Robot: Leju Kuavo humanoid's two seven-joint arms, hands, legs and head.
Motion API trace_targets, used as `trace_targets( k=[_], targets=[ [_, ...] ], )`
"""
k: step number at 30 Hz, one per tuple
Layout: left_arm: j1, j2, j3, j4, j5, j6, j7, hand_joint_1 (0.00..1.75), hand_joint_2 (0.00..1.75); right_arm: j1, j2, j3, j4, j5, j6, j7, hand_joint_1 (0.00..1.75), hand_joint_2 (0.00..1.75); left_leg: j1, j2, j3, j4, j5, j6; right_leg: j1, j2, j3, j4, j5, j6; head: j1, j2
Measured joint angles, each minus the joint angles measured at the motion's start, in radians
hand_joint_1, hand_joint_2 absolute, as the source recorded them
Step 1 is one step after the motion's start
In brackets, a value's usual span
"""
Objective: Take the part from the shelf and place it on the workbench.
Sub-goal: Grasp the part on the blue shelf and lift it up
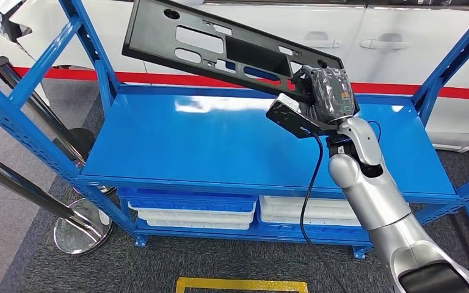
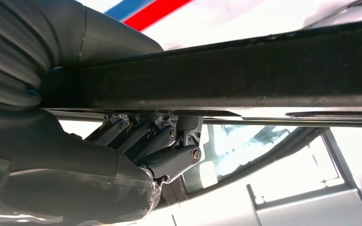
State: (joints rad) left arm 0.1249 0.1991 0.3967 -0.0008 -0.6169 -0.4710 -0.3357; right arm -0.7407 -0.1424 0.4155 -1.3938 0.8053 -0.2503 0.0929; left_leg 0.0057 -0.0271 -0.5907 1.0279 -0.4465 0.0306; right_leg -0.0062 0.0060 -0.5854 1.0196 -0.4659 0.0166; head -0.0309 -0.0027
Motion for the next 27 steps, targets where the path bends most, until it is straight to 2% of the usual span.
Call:
trace_targets(
  k=[1, 2, 5, 6, 7, 8, 10, 11, 12, 16, 18, 20, 21, 23, 24, 25, 26, 27],
  targets=[
    [0.0, 0.0, 0.0, 0.0, -0.001, -0.001, 0.0, 0.0, 1.75, 0.0, -0.005, 0.0, -0.003, 0.006, -0.002, -0.001, 1.68, 1.75, 0.004, 0.001, 0.001, -0.006, 0.006, 0.004, 0.001, 0.0, -0.003, 0.01, -0.012, 0.003, 0.0, 0.0],
    [-0.001, 0.0, 0.0, 0.0, -0.001, -0.002, 0.0, 0.0, 1.75, 0.0, -0.009, -0.001, -0.005, 0.011, -0.004, -0.001, 1.68, 1.75, 0.008, 0.003, 0.001, -0.013, 0.012, 0.008, 0.001, 0.0, -0.014, 0.036, -0.037, 0.006, 0.0, 0.0],
    [-0.001, -0.001, 0.0, 0.0, -0.002, -0.006, 0.0, 0.0, 1.75, 0.004, -0.019, -0.001, -0.008, 0.021, -0.004, -0.001, 1.68, 1.75, 0.011, 0.006, -0.008, -0.016, 0.021, 0.012, -0.006, -0.001, -0.075, 0.2, -0.141, 0.017, 0.0, 0.0],
    [-0.001, -0.001, 0.0, 0.0, -0.002, -0.008, 0.0, 0.0, 1.75, 0.007, -0.023, -0.001, -0.008, 0.033, -0.003, 0.0, 1.68, 1.75, 0.012, 0.006, -0.013, -0.014, 0.023, 0.011, -0.009, -0.001, -0.088, 0.242, -0.155, 0.02, 0.0, 0.0],
    [-0.001, -0.001, 0.0, 0.0, -0.003, -0.009, 0.0, 0.0, 1.75, 0.008, -0.028, 0.0, -0.008, 0.052, -0.002, 0.002, 1.68, 1.75, 0.012, 0.006, -0.018, -0.012, 0.025, 0.009, -0.013, -0.001, -0.086, 0.253, -0.151, 0.023, 0.0, 0.0],
    [-0.001, -0.001, 0.0, 0.0, -0.003, -0.011, 0.0, 0.0, 1.75, 0.009, -0.034, 0.0, -0.008, 0.077, 0.0, 0.005, 1.68, 1.75, 0.014, 0.006, -0.022, -0.009, 0.027, 0.006, -0.017, -0.001, -0.067, 0.229, -0.13, 0.026, 0.0, 0.0],
    [-0.001, -0.001, 0.0, 0.0, -0.005, -0.014, 0.0, 0.0, 1.75, 0.008, -0.045, 0.002, -0.008, 0.126, 0.004, 0.009, 1.68, 1.75, 0.017, 0.005, -0.03, -0.003, 0.03, 0.001, -0.022, -0.001, 0.001, 0.117, -0.074, 0.03, 0.0, 0.0],
    [-0.001, 0.0, 0.0, 0.0, -0.005, -0.015, 0.001, 0.0, 1.75, 0.008, -0.049, 0.003, -0.008, 0.139, 0.006, 0.011, 1.68, 1.75, 0.018, 0.004, -0.032, -0.001, 0.031, -0.001, -0.024, -0.001, 0.027, 0.075, -0.056, 0.031, 0.0, 0.0],
    [-0.001, 0.0, 0.0, 0.0, -0.005, -0.015, 0.001, 0.0, 1.75, 0.008, -0.05, 0.004, -0.008, 0.146, 0.007, 0.012, 1.68, 1.75, 0.018, 0.004, -0.032, 0.0, 0.031, -0.003, -0.024, -0.001, 0.041, 0.052, -0.048, 0.031, 0.0, 0.0],
    [-0.001, 0.0, 0.0, 0.0, -0.006, -0.015, 0.001, 0.0, 1.75, 0.008, -0.051, 0.004, -0.008, 0.149, 0.007, 0.012, 1.68, 1.75, 0.018, 0.004, -0.033, 0.0, 0.032, -0.003, -0.025, -0.001, 0.045, 0.045, -0.046, 0.031, 0.0, 0.0],
    [-0.002, 0.001, 0.0, 0.0, -0.007, -0.016, 0.001, 0.0, 1.75, 0.007, -0.055, 0.005, -0.008, 0.167, 0.01, 0.013, 1.68, 1.75, 0.018, 0.003, -0.036, 0.001, 0.033, -0.008, -0.022, 0.001, 0.057, 0.019, -0.049, 0.029, 0.0, 0.0],
    [-0.002, 0.004, 0.0, 0.0, -0.009, -0.018, 0.003, 0.0, 1.75, 0.007, -0.065, 0.007, -0.008, 0.204, 0.014, 0.016, 1.68, 1.75, 0.017, 0.001, -0.04, 0.001, 0.04, -0.02, -0.016, 0.006, 0.063, -0.001, -0.049, 0.019, 0.0, 0.0],
    [-0.002, 0.008, 0.0, 0.0, -0.011, -0.021, 0.004, 0.0, 1.75, 0.006, -0.073, 0.011, -0.007, 0.229, 0.019, 0.018, 1.68, 1.75, 0.018, -0.001, -0.046, 0.001, 0.044, -0.031, -0.014, 0.005, 0.058, -0.005, -0.041, 0.006, 0.0, 0.0],
    [-0.005, 0.017, 0.0, 0.0, -0.019, -0.026, 0.007, 0.0, 1.75, 0.002, -0.089, 0.032, 0.001, 0.267, 0.041, 0.02, 1.68, 1.75, 0.021, 0.006, -0.087, 0.136, -0.048, -0.049, -0.007, -0.005, 0.021, -0.007, -0.01, -0.027, 0.0, 0.0],
    [-0.007, 0.02, 0.0, 0.0, -0.024, -0.028, 0.008, 0.0, 1.75, 0.0, -0.094, 0.043, 0.006, 0.279, 0.055, 0.02, 1.68, 1.75, 0.022, 0.011, -0.098, 0.202, -0.089, -0.054, -0.003, -0.009, -0.001, -0.005, 0.008, -0.041, 0.0, 0.0],
    [-0.011, 0.023, 0.0, 0.0, -0.029, -0.028, 0.008, 0.0, 1.75, -0.002, -0.097, 0.054, 0.011, 0.285, 0.066, 0.019, 1.68, 1.75, 0.021, 0.017, -0.093, 0.25, -0.122, -0.053, 0.003, -0.012, -0.023, 0.0, 0.022, -0.047, 0.0, 0.0],
    [-0.012, 0.025, 0.0, 0.0, -0.032, -0.029, 0.008, 0.0, 1.75, -0.003, -0.098, 0.06, 0.014, 0.287, 0.071, 0.017, 1.68, 1.75, 0.02, 0.018, -0.056, 0.217, -0.1, -0.049, 0.007, -0.013, -0.037, 0.006, 0.029, -0.047, 0.0, 0.0],
    [-0.014, 0.028, 0.0, 0.0, -0.033, -0.029, 0.008, 0.0, 1.75, -0.005, -0.099, 0.065, 0.016, 0.287, 0.073, 0.016, 1.68, 1.75, 0.017, 0.019, -0.009, 0.149, -0.084, -0.042, 0.008, -0.014, -0.048, 0.012, 0.034, -0.045, 0.0, 0.0]
  ],
)
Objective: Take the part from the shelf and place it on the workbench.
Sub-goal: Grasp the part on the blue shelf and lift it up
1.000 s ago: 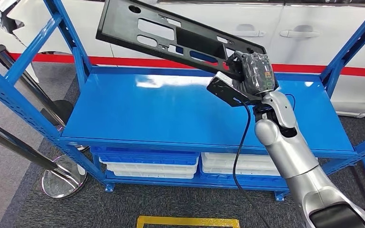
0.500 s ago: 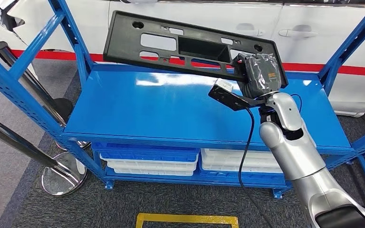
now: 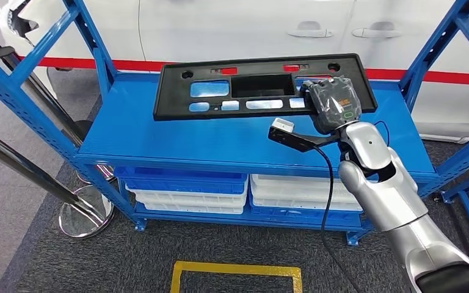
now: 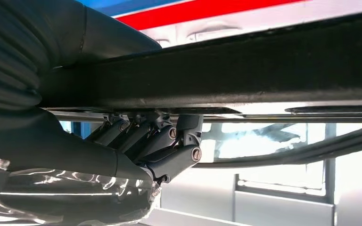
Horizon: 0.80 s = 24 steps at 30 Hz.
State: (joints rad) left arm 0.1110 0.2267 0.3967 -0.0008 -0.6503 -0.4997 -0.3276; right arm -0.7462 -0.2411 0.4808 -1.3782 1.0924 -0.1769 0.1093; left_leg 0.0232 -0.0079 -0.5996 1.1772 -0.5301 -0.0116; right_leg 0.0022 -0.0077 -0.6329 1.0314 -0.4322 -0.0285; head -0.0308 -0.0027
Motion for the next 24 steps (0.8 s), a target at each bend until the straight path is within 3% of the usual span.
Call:
trace_targets(
  k=[2, 3, 6, 7, 8, 10, 11, 12, 13, 15, 17, 18, 19, 21, 23, 24],
  targets=[
    [-0.003, 0.005, 0.0, 0.0, -0.002, 0.0, 0.0, 0.0, 1.75, -0.006, -0.002, 0.008, 0.002, 0.0, 0.001, -0.001, 1.68, 1.75, -0.007, 0.002, 0.073, -0.116, 0.011, 0.01, 0.003, -0.002, -0.014, 0.007, 0.011, 0.008, 0.0, 0.0],
    [-0.003, 0.007, 0.0, 0.0, -0.002, 0.0, 0.001, 0.0, 1.75, -0.009, -0.004, 0.012, 0.002, 0.0, 0.002, -0.001, 1.68, 1.75, -0.011, 0.002, 0.086, -0.144, 0.008, 0.013, 0.002, -0.003, -0.017, 0.007, 0.017, 0.013, 0.0, 0.0],
    [-0.004, 0.011, 0.0, 0.0, -0.007, -0.001, 0.001, 0.0, 1.75, -0.016, -0.007, 0.022, 0.007, 0.0, 0.004, -0.002, 1.68, 1.75, -0.013, 0.002, 0.077, -0.163, 0.031, 0.024, -0.002, -0.002, -0.024, 0.004, 0.027, 0.033, 0.0, 0.0],
    [-0.005, 0.012, 0.0, 0.0, -0.009, -0.001, 0.001, 0.0, 1.75, -0.018, -0.008, 0.025, 0.009, 0.0, 0.006, -0.002, 1.68, 1.75, -0.01, 0.004, 0.071, -0.169, 0.045, 0.031, -0.003, 0.0, -0.031, 0.015, 0.008, 0.039, 0.0, 0.0],
    [-0.007, 0.012, 0.0, 0.0, -0.01, -0.001, 0.001, 0.0, 1.75, -0.022, -0.009, 0.029, 0.011, 0.0, 0.007, -0.003, 1.68, 1.75, -0.007, 0.006, 0.061, -0.175, 0.059, 0.037, -0.004, 0.002, -0.042, 0.043, -0.029, 0.044, 0.0, 0.0],
    [-0.01, 0.011, 0.0, 0.0, -0.011, 0.0, 0.001, 0.0, 1.75, -0.028, -0.011, 0.034, 0.015, 0.0, 0.011, -0.004, 1.68, 1.75, -0.005, 0.008, 0.034, -0.176, 0.083, 0.044, -0.011, 0.004, -0.069, 0.153, -0.13, 0.055, 0.0, 0.0],
    [-0.011, 0.01, 0.0, 0.0, -0.012, 0.0, 0.001, 0.0, 1.75, -0.03, -0.011, 0.037, 0.017, 0.0, 0.012, -0.004, 1.68, 1.75, -0.005, 0.007, 0.02, -0.175, 0.094, 0.044, -0.014, 0.004, -0.078, 0.212, -0.161, 0.06, 0.0, 0.0],
    [-0.011, 0.009, 0.0, 0.0, -0.012, 0.001, 0.001, 0.0, 1.75, -0.031, -0.012, 0.04, 0.019, 0.0, 0.013, -0.004, 1.68, 1.75, -0.005, 0.007, 0.005, -0.173, 0.104, 0.042, -0.017, 0.004, -0.078, 0.254, -0.166, 0.064, 0.0, 0.0],
    [-0.011, 0.008, 0.0, 0.0, -0.012, 0.002, 0.001, 0.0, 1.75, -0.031, -0.012, 0.043, 0.02, 0.0, 0.013, -0.004, 1.68, 1.75, -0.004, 0.007, -0.009, -0.169, 0.112, 0.04, -0.02, 0.004, -0.064, 0.263, -0.148, 0.068, 0.0, 0.0],
    [-0.011, 0.006, 0.0, 0.0, -0.013, 0.002, 0.001, 0.0, 1.75, -0.034, -0.012, 0.047, 0.022, 0.0, 0.014, -0.004, 1.68, 1.75, -0.001, 0.007, -0.035, -0.159, 0.126, 0.032, -0.026, 0.004, 0.011, 0.187, -0.094, 0.073, 0.0, 0.0],
    [-0.011, 0.004, 0.0, 0.0, -0.013, 0.002, 0.001, 0.0, 1.75, -0.04, -0.012, 0.049, 0.023, 0.0, 0.014, -0.004, 1.68, 1.75, -0.002, 0.005, -0.056, -0.148, 0.138, 0.021, -0.025, 0.006, 0.104, 0.053, -0.091, 0.069, 0.0, 0.0],
    [-0.01, 0.004, 0.0, 0.0, -0.013, 0.002, 0.0, 0.0, 1.75, -0.044, -0.011, 0.049, 0.023, 0.0, 0.014, -0.004, 1.68, 1.75, -0.002, 0.005, -0.061, -0.146, 0.145, 0.014, -0.023, 0.008, 0.132, 0.006, -0.101, 0.062, 0.0, 0.0],
    [-0.01, 0.004, 0.0, 0.0, -0.013, 0.002, 0.0, 0.0, 1.75, -0.046, -0.011, 0.05, 0.024, 0.0, 0.015, -0.004, 1.68, 1.75, -0.003, 0.004, -0.065, -0.147, 0.154, 0.007, -0.019, 0.009, 0.141, -0.017, -0.108, 0.054, 0.0, 0.0],
    [-0.006, 0.003, 0.0, 0.0, -0.014, 0.002, -0.001, 0.0, 1.75, -0.048, -0.011, 0.052, 0.026, 0.0, 0.017, -0.005, 1.68, 1.75, -0.001, 0.002, -0.07, -0.151, 0.166, -0.006, -0.018, 0.006, 0.131, -0.023, -0.096, 0.035, 0.0, 0.0],
    [-0.002, 0.003, 0.0, 0.001, -0.015, 0.002, -0.002, 0.0, 1.75, -0.049, -0.011, 0.057, 0.026, 0.0, 0.02, -0.006, 1.68, 1.75, 0.002, 0.001, -0.089, -0.114, 0.116, -0.014, -0.02, 0.001, 0.112, -0.026, -0.074, 0.014, 0.0, 0.0],
    [0.0, 0.003, 0.0, 0.001, -0.017, 0.003, -0.003, 0.0, 1.75, -0.05, -0.012, 0.059, 0.026, -0.001, 0.021, -0.006, 1.68, 1.75, 0.003, 0.002, -0.103, -0.068, 0.066, -0.015, -0.02, -0.001, 0.1, -0.027, -0.063, 0.007, 0.0, 0.0]
  ],
)
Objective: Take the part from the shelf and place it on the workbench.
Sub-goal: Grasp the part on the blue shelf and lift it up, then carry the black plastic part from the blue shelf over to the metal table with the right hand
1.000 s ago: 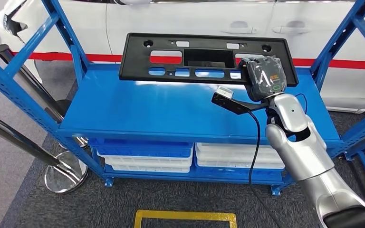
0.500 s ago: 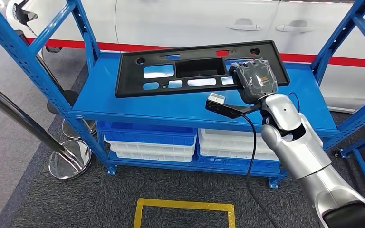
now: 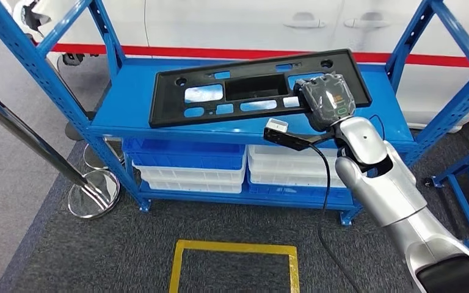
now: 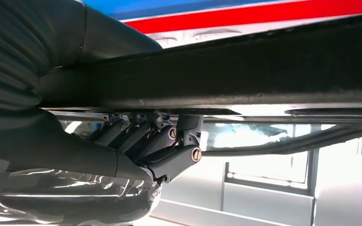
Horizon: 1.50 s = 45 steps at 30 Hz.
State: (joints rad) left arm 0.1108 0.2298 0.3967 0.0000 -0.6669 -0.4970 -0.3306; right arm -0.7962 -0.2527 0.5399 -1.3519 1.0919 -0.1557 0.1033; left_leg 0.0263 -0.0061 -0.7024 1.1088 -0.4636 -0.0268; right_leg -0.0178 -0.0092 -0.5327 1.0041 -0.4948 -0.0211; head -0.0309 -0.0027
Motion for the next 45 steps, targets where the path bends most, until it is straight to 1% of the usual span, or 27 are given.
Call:
trace_targets(
  k=[2, 3, 5, 7, 9, 11, 13, 15, 17, 18, 19, 20, 22, 24, 25, 28, 30, 32, 33, 34, 36, 38, 40, 41, 43, 44, 45],
  targets=[
    [0.001, 0.0, 0.0, 0.0, -0.002, 0.0, -0.002, 0.0, 1.75, 0.0, -0.001, 0.001, 0.001, -0.001, 0.002, 0.0, 1.68, 1.75, 0.0, 0.001, -0.026, 0.126, -0.091, -0.003, 0.005, -0.001, -0.029, 0.002, 0.022, -0.006, 0.0, 0.0],
    [0.001, 0.0, 0.0, 0.0, -0.002, 0.001, -0.002, 0.0, 1.75, 0.0, -0.002, 0.001, 0.001, -0.003, 0.003, 0.001, 1.68, 1.75, 0.0, 0.001, -0.029, 0.179, -0.107, -0.003, 0.007, -0.001, -0.044, 0.004, 0.032, -0.007, 0.0, 0.0],
    [0.001, 0.0, 0.0, 0.0, -0.002, 0.001, -0.002, 0.0, 1.75, 0.001, -0.002, 0.001, 0.001, -0.007, 0.005, 0.0, 1.68, 1.75, -0.001, 0.001, 0.005, 0.198, -0.07, 0.0, 0.012, -0.001, -0.076, 0.013, 0.051, -0.006, 0.0, 0.0],
    [0.0, 0.001, 0.0, 0.0, -0.002, 0.001, -0.002, 0.0, 1.75, 0.001, -0.005, 0.001, 0.001, -0.012, 0.005, -0.001, 1.68, 1.75, -0.004, 0.001, 0.098, 0.091, -0.034, 0.011, 0.014, -0.001, -0.104, 0.024, 0.066, -0.001, 0.0, 0.0],
    [0.0, 0.002, 0.0, 0.0, -0.002, 0.001, -0.003, 0.0, 1.75, 0.001, -0.012, -0.001, -0.001, -0.016, 0.005, -0.002, 1.68, 1.75, -0.011, 0.0, 0.187, -0.042, -0.052, 0.021, 0.016, -0.002, -0.119, 0.03, 0.081, 0.009, 0.0, 0.0],
    [0.004, 0.004, 0.001, 0.0, -0.001, 0.0, -0.003, 0.0, 1.75, 0.002, -0.019, -0.004, -0.003, -0.021, 0.006, -0.005, 1.68, 1.75, -0.017, -0.001, 0.21, -0.094, -0.063, 0.027, 0.014, -0.004, -0.124, 0.027, 0.099, 0.022, 0.0, 0.0],
    [0.007, 0.004, 0.002, 0.0, 0.001, -0.001, -0.003, 0.0, 1.75, 0.004, -0.027, -0.005, -0.003, -0.028, 0.007, -0.01, 1.68, 1.75, -0.015, 0.003, 0.196, -0.099, -0.042, 0.039, 0.011, -0.001, -0.132, 0.03, 0.095, 0.034, 0.0, 0.0],
    [0.007, 0.004, 0.003, 0.0, 0.003, -0.001, -0.003, 0.0, 1.75, 0.006, -0.035, -0.005, -0.003, -0.033, 0.009, -0.015, 1.68, 1.75, -0.011, 0.008, 0.174, -0.105, -0.017, 0.055, 0.009, 0.004, -0.156, 0.088, 0.021, 0.043, 0.0, 0.0],
    [0.006, 0.003, 0.003, 0.0, 0.005, -0.001, -0.003, 0.0, 1.75, 0.01, -0.039, -0.005, -0.003, -0.034, 0.01, -0.017, 1.68, 1.75, -0.012, 0.009, 0.143, -0.102, 0.007, 0.062, 0.007, 0.005, -0.187, 0.211, -0.075, 0.05, 0.0, 0.0],
    [0.007, 0.002, 0.004, 0.0, 0.005, -0.001, -0.004, 0.0, 1.75, 0.012, -0.042, -0.005, -0.003, -0.034, 0.01, -0.017, 1.68, 1.75, -0.013, 0.009, 0.127, -0.101, 0.019, 0.062, 0.006, 0.005, -0.195, 0.267, -0.094, 0.053, 0.0, 0.0],
    [0.007, 0.002, 0.005, 0.0, 0.005, -0.001, -0.004, 0.0, 1.75, 0.015, -0.043, -0.005, -0.003, -0.034, 0.01, -0.017, 1.68, 1.75, -0.013, 0.009, 0.11, -0.097, 0.03, 0.062, 0.005, 0.005, -0.193, 0.303, -0.09, 0.055, 0.0, 0.0],
    [0.007, 0.002, 0.005, 0.0, 0.005, -0.001, -0.004, 0.0, 1.75, 0.016, -0.044, -0.005, -0.003, -0.034, 0.01, -0.017, 1.68, 1.75, -0.013, 0.009, 0.093, -0.093, 0.039, 0.061, 0.005, 0.005, -0.174, 0.305, -0.064, 0.055, 0.0, 0.0],
    [0.007, 0.001, 0.006, 0.0, 0.005, -0.001, -0.004, 0.0, 1.75, 0.016, -0.045, -0.006, -0.003, -0.035, 0.011, -0.017, 1.68, 1.75, -0.014, 0.009, 0.064, -0.083, 0.056, 0.055, 0.005, 0.006, -0.087, 0.212, -0.015, 0.049, 0.0, 0.0],
    [0.007, -0.001, 0.006, 0.0, 0.004, -0.001, -0.003, 0.0, 1.75, 0.014, -0.045, -0.007, -0.007, -0.039, 0.013, -0.019, 1.68, 1.75, -0.016, 0.008, 0.047, -0.078, 0.071, 0.046, 0.01, 0.006, 0.015, 0.068, -0.027, 0.039, 0.0, 0.0],
    [0.007, -0.001, 0.007, 0.0, 0.002, -0.001, -0.003, 0.0, 1.75, 0.012, -0.045, -0.008, -0.009, -0.041, 0.015, -0.021, 1.68, 1.75, -0.016, 0.008, 0.044, -0.079, 0.081, 0.041, 0.014, 0.006, 0.044, 0.02, -0.039, 0.033, 0.0, 0.0],
    [0.007, 0.0, 0.007, 0.0, -0.007, -0.004, -0.003, 0.0, 1.75, 0.005, -0.045, -0.008, -0.01, -0.051, 0.026, -0.029, 1.68, 1.75, -0.016, 0.006, 0.035, -0.09, 0.104, 0.023, 0.015, 0.003, 0.037, -0.01, -0.022, 0.014, 0.0, 0.0],
    [0.007, 0.001, 0.007, 0.001, -0.012, -0.005, -0.001, 0.0, 1.75, -0.001, -0.041, -0.005, -0.008, -0.056, 0.033, -0.034, 1.68, 1.75, -0.015, 0.004, 0.012, -0.052, 0.048, 0.013, 0.009, -0.002, 0.011, -0.017, 0.007, -0.002, 0.0, 0.0],
    [0.005, 0.001, 0.007, 0.001, -0.017, -0.006, 0.002, 0.0, 1.75, -0.006, -0.035, -0.002, -0.006, -0.059, 0.039, -0.038, 1.68, 1.75, -0.012, 0.005, -0.02, 0.067, -0.059, 0.006, 0.008, -0.004, -0.02, -0.016, 0.034, -0.009, 0.0, 0.0],
    [0.002, 0.001, 0.007, 0.001, -0.02, -0.006, 0.004, 0.0, 1.75, -0.009, -0.031, -0.001, -0.003, -0.061, 0.043, -0.04, 1.68, 1.75, -0.011, 0.005, -0.031, 0.136, -0.093, 0.002, 0.009, -0.005, -0.037, -0.013, 0.045, -0.01, 0.0, 0.0],
    [-0.001, 0.0, 0.007, 0.001, -0.024, -0.007, 0.005, 0.0, 1.75, -0.013, -0.026, 0.002, 0.0, -0.063, 0.046, -0.041, 1.68, 1.75, -0.011, 0.005, -0.033, 0.189, -0.102, -0.001, 0.009, -0.005, -0.054, -0.009, 0.056, -0.01, 0.0, 0.0],
    [-0.01, 0.0, 0.007, 0.001, -0.031, -0.007, 0.01, 0.0, 1.75, -0.023, -0.012, 0.008, 0.01, -0.068, 0.052, -0.045, 1.68, 1.75, -0.011, 0.005, 0.006, 0.199, -0.059, -0.002, 0.009, -0.005, -0.089, 0.002, 0.076, -0.007, 0.0, 0.0],
    [-0.019, 0.001, 0.007, 0.0, -0.037, -0.008, 0.014, 0.0, 1.75, -0.039, 0.003, 0.015, 0.019, -0.073, 0.057, -0.05, 1.68, 1.75, -0.012, 0.005, 0.108, 0.079, -0.028, 0.002, 0.01, -0.004, -0.119, 0.016, 0.093, 0.0, 0.0, 0.0],
    [-0.027, 0.001, 0.007, 0.0, -0.042, -0.009, 0.017, 0.0, 1.75, -0.057, 0.015, 0.021, 0.029, -0.078, 0.062, -0.052, 1.68, 1.75, -0.015, 0.002, 0.194, -0.055, -0.05, 0.011, 0.012, -0.004, -0.136, 0.025, 0.109, 0.011, 0.0, 0.0],
    [-0.029, 0.001, 0.007, 0.0, -0.044, -0.01, 0.018, 0.0, 1.75, -0.065, 0.021, 0.022, 0.033, -0.08, 0.063, -0.052, 1.68, 1.75, -0.018, 0.001, 0.21, -0.088, -0.062, 0.016, 0.013, -0.005, -0.14, 0.024, 0.119, 0.016, 0.0, 0.0],
    [-0.03, -0.001, 0.008, 0.0, -0.046, -0.012, 0.021, 0.0, 1.75, -0.078, 0.03, 0.026, 0.046, -0.086, 0.065, -0.052, 1.68, 1.75, -0.017, 0.001, 0.2, -0.099, -0.048, 0.028, 0.012, -0.003, -0.147, 0.021, 0.133, 0.027, 0.0, 0.0],
    [-0.031, -0.001, 0.009, 0.0, -0.047, -0.014, 0.021, 0.0, 1.75, -0.082, 0.034, 0.028, 0.052, -0.088, 0.066, -0.053, 1.68, 1.75, -0.015, 0.003, 0.191, -0.1, -0.038, 0.036, 0.012, -0.001, -0.154, 0.029, 0.119, 0.032, 0.0, 0.0],
    [-0.033, -0.002, 0.01, 0.0, -0.048, -0.015, 0.022, 0.0, 1.75, -0.086, 0.036, 0.029, 0.058, -0.091, 0.067, -0.055, 1.68, 1.75, -0.013, 0.004, 0.18, -0.102, -0.025, 0.046, 0.012, 0.001, -0.164, 0.054, 0.085, 0.037, 0.0, 0.0]
  ],
)
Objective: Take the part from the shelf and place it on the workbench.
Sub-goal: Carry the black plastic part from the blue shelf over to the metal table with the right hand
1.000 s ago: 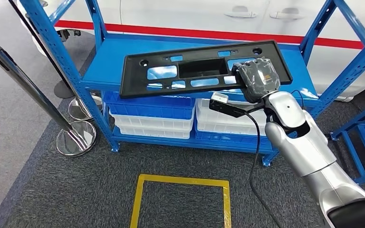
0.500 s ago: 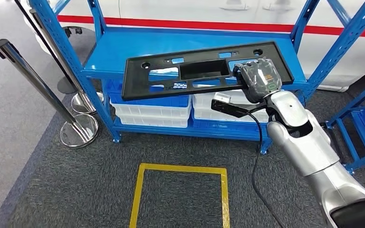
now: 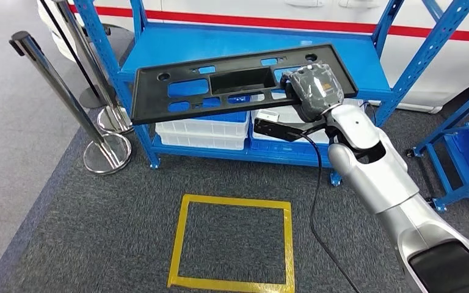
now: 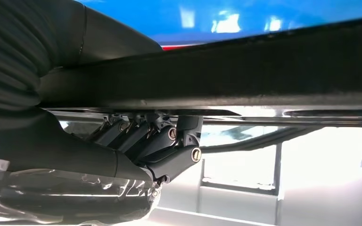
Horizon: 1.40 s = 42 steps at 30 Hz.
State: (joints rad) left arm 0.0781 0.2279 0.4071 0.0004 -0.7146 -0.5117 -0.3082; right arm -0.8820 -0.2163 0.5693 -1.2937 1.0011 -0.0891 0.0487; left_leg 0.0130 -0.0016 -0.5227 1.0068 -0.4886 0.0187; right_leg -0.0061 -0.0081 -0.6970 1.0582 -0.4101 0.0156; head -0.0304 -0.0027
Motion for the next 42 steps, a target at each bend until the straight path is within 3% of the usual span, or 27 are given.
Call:
trace_targets(
  k=[3, 4, 6, 8, 10, 12, 14, 15, 16, 18, 19, 20, 21, 23, 25, 27, 29, 31, 33, 34, 35, 37, 39, 41, 42],
  targets=[
    [-0.002, -0.003, 0.007, 0.0, -0.001, -0.002, 0.003, 0.0, 1.75, -0.007, 0.006, 0.005, 0.014, -0.003, 0.001, -0.005, 1.68, 1.75, -0.001, 0.001, -0.044, 0.001, 0.038, 0.014, -0.001, 0.003, -0.039, 0.174, -0.149, 0.008, 0.0, 0.0],
    [-0.002, -0.004, 0.01, 0.0, -0.001, -0.003, 0.004, 0.0, 1.75, -0.009, 0.008, 0.007, 0.018, -0.004, 0.002, -0.006, 1.68, 1.75, -0.002, 0.001, -0.061, 0.003, 0.049, 0.014, -0.001, 0.004, -0.044, 0.229, -0.165, 0.008, 0.0, 0.0],
    [-0.002, -0.006, 0.014, 0.0, -0.001, -0.003, 0.005, 0.0, 1.75, -0.01, 0.012, 0.008, 0.026, -0.004, 0.002, -0.007, 1.68, 1.75, -0.005, 0.001, -0.092, 0.009, 0.069, 0.014, 0.001, 0.004, -0.016, 0.256, -0.131, 0.004, 0.0, 0.0],
    [-0.002, -0.008, 0.015, 0.0, -0.001, -0.003, 0.005, 0.0, 1.75, -0.013, 0.017, 0.01, 0.031, -0.005, 0.003, -0.007, 1.68, 1.75, -0.009, 0.001, -0.117, 0.013, 0.086, 0.011, 0.006, 0.005, 0.079, 0.149, -0.086, -0.011, 0.0, 0.0],
    [-0.002, -0.012, 0.017, 0.0, -0.001, -0.004, 0.006, 0.0, 1.75, -0.022, 0.023, 0.01, 0.033, -0.006, 0.004, -0.008, 1.68, 1.75, -0.011, 0.001, -0.131, 0.013, 0.104, 0.004, 0.012, 0.005, 0.176, 0.002, -0.098, -0.027, 0.0, 0.0],
    [-0.002, -0.014, 0.02, 0.0, -0.002, -0.004, 0.007, 0.0, 1.75, -0.033, 0.029, 0.011, 0.036, -0.008, 0.006, -0.009, 1.68, 1.75, -0.008, 0.002, -0.139, 0.004, 0.126, -0.007, 0.017, 0.005, 0.204, -0.064, -0.11, -0.032, 0.0, 0.0],
    [-0.001, -0.015, 0.022, 0.0, -0.005, -0.005, 0.008, 0.0, 1.75, -0.038, 0.034, 0.013, 0.039, -0.011, 0.009, -0.01, 1.68, 1.75, -0.005, 0.0, -0.149, -0.004, 0.129, -0.019, 0.013, 0.002, 0.196, -0.086, -0.084, -0.041, 0.0, 0.0],
    [0.0, -0.015, 0.023, 0.0, -0.006, -0.005, 0.009, 0.0, 1.75, -0.039, 0.036, 0.014, 0.041, -0.012, 0.01, -0.01, 1.68, 1.75, -0.005, -0.001, -0.157, 0.012, 0.106, -0.024, 0.009, -0.001, 0.19, -0.095, -0.07, -0.048, 0.0, 0.0],
    [0.001, -0.015, 0.024, 0.0, -0.007, -0.005, 0.009, 0.0, 1.75, -0.04, 0.039, 0.016, 0.043, -0.013, 0.012, -0.011, 1.68, 1.75, -0.004, -0.002, -0.17, 0.049, 0.065, -0.029, 0.005, -0.005, 0.182, -0.101, -0.058, -0.053, 0.0, 0.0],
    [0.003, -0.014, 0.026, 0.0, -0.008, -0.005, 0.01, 0.0, 1.75, -0.04, 0.043, 0.018, 0.046, -0.014, 0.015, -0.012, 1.68, 1.75, 0.001, -0.001, -0.201, 0.176, -0.025, -0.04, 0.005, -0.008, 0.157, -0.093, -0.042, -0.057, 0.0, 0.0],
    [0.002, -0.015, 0.028, 0.0, -0.008, -0.006, 0.01, 0.0, 1.75, -0.04, 0.045, 0.019, 0.048, -0.015, 0.015, -0.012, 1.68, 1.75, 0.004, -0.001, -0.211, 0.239, -0.05, -0.046, 0.004, -0.009, 0.143, -0.085, -0.036, -0.055, 0.0, 0.0],
    [0.002, -0.015, 0.031, 0.0, -0.009, -0.006, 0.01, 0.0, 1.75, -0.04, 0.046, 0.02, 0.05, -0.015, 0.016, -0.013, 1.68, 1.75, 0.007, -0.001, -0.211, 0.278, -0.052, -0.051, 0.003, -0.009, 0.128, -0.076, -0.032, -0.053, 0.0, 0.0],
    [0.001, -0.015, 0.033, 0.0, -0.009, -0.007, 0.01, 0.0, 1.75, -0.04, 0.048, 0.022, 0.052, -0.016, 0.017, -0.013, 1.68, 1.75, 0.011, -0.001, -0.195, 0.284, -0.035, -0.057, 0.0, -0.009, 0.113, -0.065, -0.028, -0.05, 0.0, 0.0],
    [0.0, -0.014, 0.038, 0.0, -0.01, -0.007, 0.01, 0.0, 1.75, -0.041, 0.051, 0.025, 0.055, -0.018, 0.019, -0.016, 1.68, 1.75, 0.018, -0.001, -0.118, 0.191, 0.007, -0.066, -0.005, -0.009, 0.083, -0.04, -0.023, -0.043, 0.0, 0.0],
    [-0.002, -0.014, 0.04, 0.0, -0.011, -0.007, 0.011, 0.0, 1.75, -0.043, 0.054, 0.025, 0.056, -0.02, 0.022, -0.016, 1.68, 1.75, 0.016, -0.004, -0.043, 0.074, 0.005, -0.065, -0.005, -0.008, 0.057, -0.019, -0.016, -0.031, 0.0, 0.0],
    [-0.002, -0.014, 0.042, 0.0, -0.012, -0.008, 0.011, 0.0, 1.75, -0.045, 0.056, 0.025, 0.058, -0.022, 0.025, -0.016, 1.68, 1.75, 0.01, -0.007, -0.026, 0.035, -0.005, -0.052, -0.003, -0.006, 0.045, -0.014, -0.003, -0.017, 0.0, 0.0],
    [-0.002, -0.014, 0.044, 0.0, -0.014, -0.009, 0.012, 0.0, 1.75, -0.045, 0.057, 0.025, 0.061, -0.023, 0.028, -0.017, 1.68, 1.75, 0.012, -0.005, -0.037, 0.03, 0.009, -0.035, -0.004, -0.004, 0.037, -0.014, 0.001, -0.004, 0.0, 0.0],
    [-0.003, -0.014, 0.047, 0.0, -0.016, -0.009, 0.013, 0.0, 1.75, -0.046, 0.057, 0.026, 0.065, -0.025, 0.032, -0.017, 1.68, 1.75, 0.013, -0.001, -0.053, 0.025, 0.029, -0.014, -0.005, -0.001, 0.021, 0.03, -0.056, 0.006, 0.0, 0.0],
    [-0.006, -0.015, 0.048, 0.0, -0.018, -0.009, 0.013, 0.0, 1.75, -0.048, 0.058, 0.027, 0.068, -0.027, 0.034, -0.018, 1.68, 1.75, 0.009, 0.0, -0.076, 0.025, 0.048, 0.0, -0.006, 0.001, -0.002, 0.137, -0.152, 0.011, 0.0, 0.0],
    [-0.006, -0.016, 0.049, 0.0, -0.019, -0.009, 0.012, 0.0, 1.75, -0.048, 0.058, 0.028, 0.069, -0.028, 0.035, -0.018, 1.68, 1.75, 0.007, 0.0, -0.088, 0.025, 0.057, 0.003, -0.007, 0.001, -0.01, 0.194, -0.184, 0.012, 0.0, 0.0],
    [-0.006, -0.016, 0.05, 0.0, -0.022, -0.008, 0.012, 0.0, 1.75, -0.048, 0.058, 0.029, 0.072, -0.03, 0.035, -0.019, 1.68, 1.75, 0.005, 0.0, -0.101, 0.027, 0.066, 0.004, -0.006, 0.002, -0.011, 0.233, -0.195, 0.012, 0.0, 0.0],
    [-0.004, -0.016, 0.052, 0.0, -0.028, -0.008, 0.01, 0.0, 1.75, -0.047, 0.059, 0.034, 0.078, -0.031, 0.037, -0.019, 1.68, 1.75, 0.002, -0.001, -0.125, 0.029, 0.083, 0.003, -0.005, 0.003, 0.028, 0.223, -0.153, 0.006, 0.0, 0.0],
    [-0.004, -0.017, 0.054, 0.0, -0.034, -0.008, 0.01, 0.0, 1.75, -0.047, 0.063, 0.039, 0.082, -0.031, 0.038, -0.019, 1.68, 1.75, -0.001, -0.001, -0.144, 0.03, 0.097, 0.0, 0.001, 0.003, 0.119, 0.102, -0.111, -0.013, 0.0, 0.0],
    [-0.003, -0.02, 0.055, 0.0, -0.037, -0.008, 0.009, 0.0, 1.75, -0.049, 0.07, 0.042, 0.083, -0.032, 0.04, -0.021, 1.68, 1.75, 0.0, -0.001, -0.153, 0.026, 0.113, -0.01, 0.01, 0.002, 0.191, -0.017, -0.119, -0.029, 0.0, 0.0],
    [-0.003, -0.021, 0.056, 0.0, -0.038, -0.008, 0.009, 0.0, 1.75, -0.051, 0.072, 0.043, 0.084, -0.033, 0.04, -0.023, 1.68, 1.75, 0.001, 0.0, -0.155, 0.022, 0.123, -0.016, 0.014, 0.002, 0.204, -0.047, -0.128, -0.033, 0.0, 0.0]
  ],
)
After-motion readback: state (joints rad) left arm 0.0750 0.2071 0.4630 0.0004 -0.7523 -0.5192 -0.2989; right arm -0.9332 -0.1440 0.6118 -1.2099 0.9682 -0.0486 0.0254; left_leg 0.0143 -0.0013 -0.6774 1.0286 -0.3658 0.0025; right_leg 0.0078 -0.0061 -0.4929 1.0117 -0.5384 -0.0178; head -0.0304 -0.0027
